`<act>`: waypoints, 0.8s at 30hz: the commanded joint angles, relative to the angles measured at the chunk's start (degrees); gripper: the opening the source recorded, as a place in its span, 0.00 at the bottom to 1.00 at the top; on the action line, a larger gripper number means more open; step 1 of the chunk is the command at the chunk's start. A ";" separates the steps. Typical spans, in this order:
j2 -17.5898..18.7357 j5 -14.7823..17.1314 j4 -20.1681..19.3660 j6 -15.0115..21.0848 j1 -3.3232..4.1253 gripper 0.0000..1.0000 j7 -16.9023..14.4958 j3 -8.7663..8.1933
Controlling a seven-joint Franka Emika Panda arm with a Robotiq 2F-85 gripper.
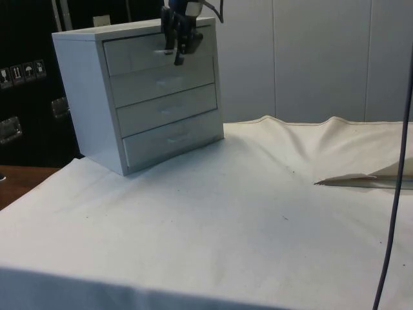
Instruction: Open the drawer, then close it.
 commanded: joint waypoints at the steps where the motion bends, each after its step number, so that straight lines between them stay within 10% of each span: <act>1: 0.29 -0.29 -0.46 0.74 0.00 0.39 0.46 -0.06; 10: 0.17 -0.11 -0.29 0.52 0.06 0.00 0.17 -0.06; 24: -2.01 0.69 1.32 -2.75 -0.11 0.00 -1.66 -0.34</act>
